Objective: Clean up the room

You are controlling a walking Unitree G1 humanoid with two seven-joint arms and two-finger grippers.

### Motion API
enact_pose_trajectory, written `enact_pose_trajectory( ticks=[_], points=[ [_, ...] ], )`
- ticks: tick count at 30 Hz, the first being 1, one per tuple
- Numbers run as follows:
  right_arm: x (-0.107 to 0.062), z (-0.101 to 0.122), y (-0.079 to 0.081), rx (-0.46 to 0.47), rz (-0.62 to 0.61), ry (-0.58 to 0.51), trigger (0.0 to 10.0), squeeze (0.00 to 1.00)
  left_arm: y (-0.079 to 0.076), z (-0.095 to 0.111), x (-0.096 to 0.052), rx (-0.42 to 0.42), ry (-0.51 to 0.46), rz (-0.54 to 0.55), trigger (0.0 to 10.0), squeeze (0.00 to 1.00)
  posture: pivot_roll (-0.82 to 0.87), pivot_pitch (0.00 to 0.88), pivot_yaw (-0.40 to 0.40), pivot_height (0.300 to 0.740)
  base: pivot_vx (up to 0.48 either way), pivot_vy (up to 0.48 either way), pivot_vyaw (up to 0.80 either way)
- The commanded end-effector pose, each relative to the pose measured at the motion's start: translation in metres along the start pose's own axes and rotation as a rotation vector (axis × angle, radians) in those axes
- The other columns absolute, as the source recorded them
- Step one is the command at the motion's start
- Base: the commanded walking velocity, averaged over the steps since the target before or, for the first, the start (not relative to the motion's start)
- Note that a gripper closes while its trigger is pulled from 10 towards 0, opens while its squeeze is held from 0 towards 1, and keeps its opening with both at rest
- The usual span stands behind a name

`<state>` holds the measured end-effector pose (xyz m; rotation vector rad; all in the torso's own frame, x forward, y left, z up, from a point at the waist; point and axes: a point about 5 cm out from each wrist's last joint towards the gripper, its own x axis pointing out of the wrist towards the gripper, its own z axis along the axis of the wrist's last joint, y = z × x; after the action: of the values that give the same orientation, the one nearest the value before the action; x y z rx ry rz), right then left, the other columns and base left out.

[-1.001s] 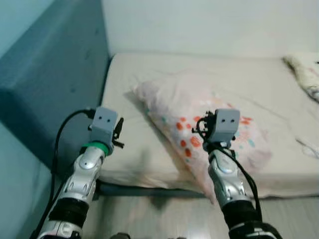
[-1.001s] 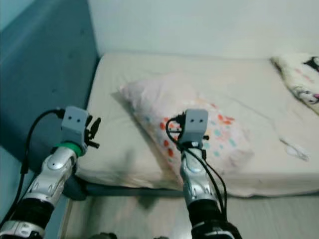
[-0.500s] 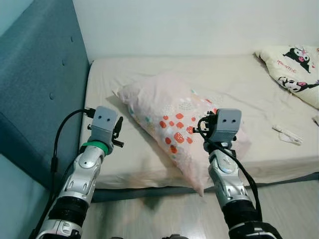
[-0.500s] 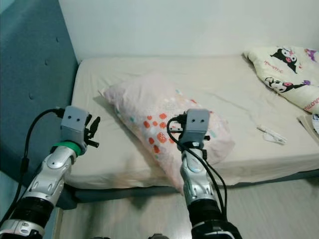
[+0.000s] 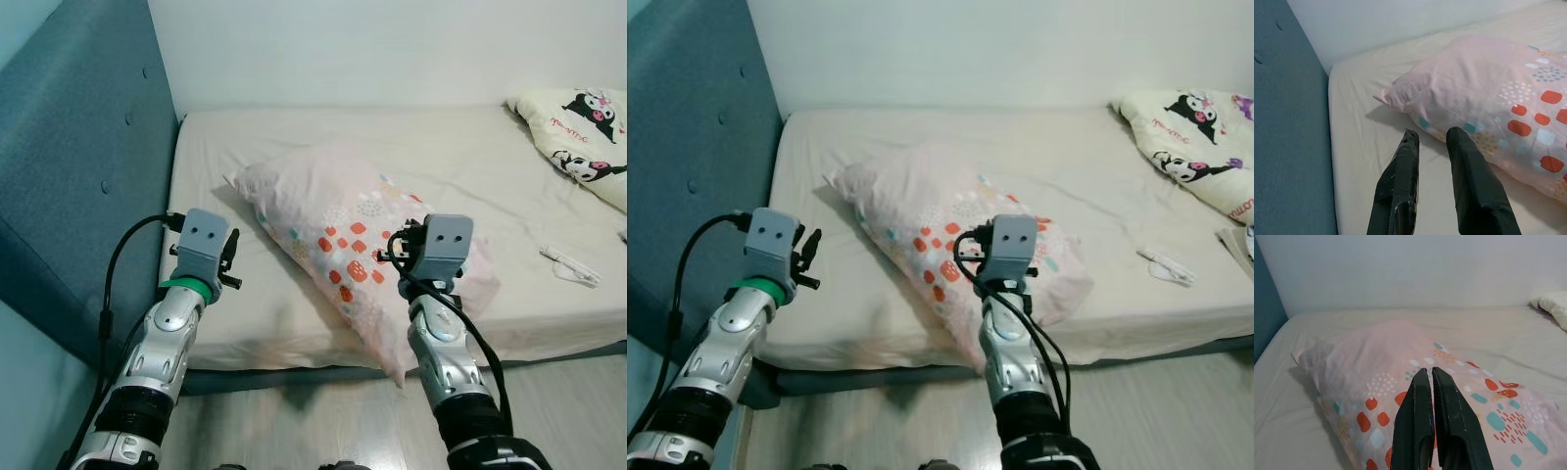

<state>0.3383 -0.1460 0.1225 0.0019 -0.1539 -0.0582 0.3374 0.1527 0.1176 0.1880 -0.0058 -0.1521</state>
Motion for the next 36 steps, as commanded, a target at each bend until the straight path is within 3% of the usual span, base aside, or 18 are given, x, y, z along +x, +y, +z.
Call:
enact_pose_trajectory(
  ticks=[1,36],
  points=[
    [-0.0038,-0.0061,-0.0040,0.003,-0.014,0.024,10.0,0.00,0.0002,-0.0074,-0.0015,0.000,0.034,0.005,10.0,0.00,0.05,0.057,0.035,0.705,0.000,0.000,0.00],
    [-0.0009,-0.0053,-0.0037,0.016,-0.016,0.023,10.0,0.00,0.0035,-0.0072,0.0003,0.012,0.035,0.015,10.0,0.00,0.06,0.046,0.038,0.540,0.000,0.000,0.00]
  ],
)
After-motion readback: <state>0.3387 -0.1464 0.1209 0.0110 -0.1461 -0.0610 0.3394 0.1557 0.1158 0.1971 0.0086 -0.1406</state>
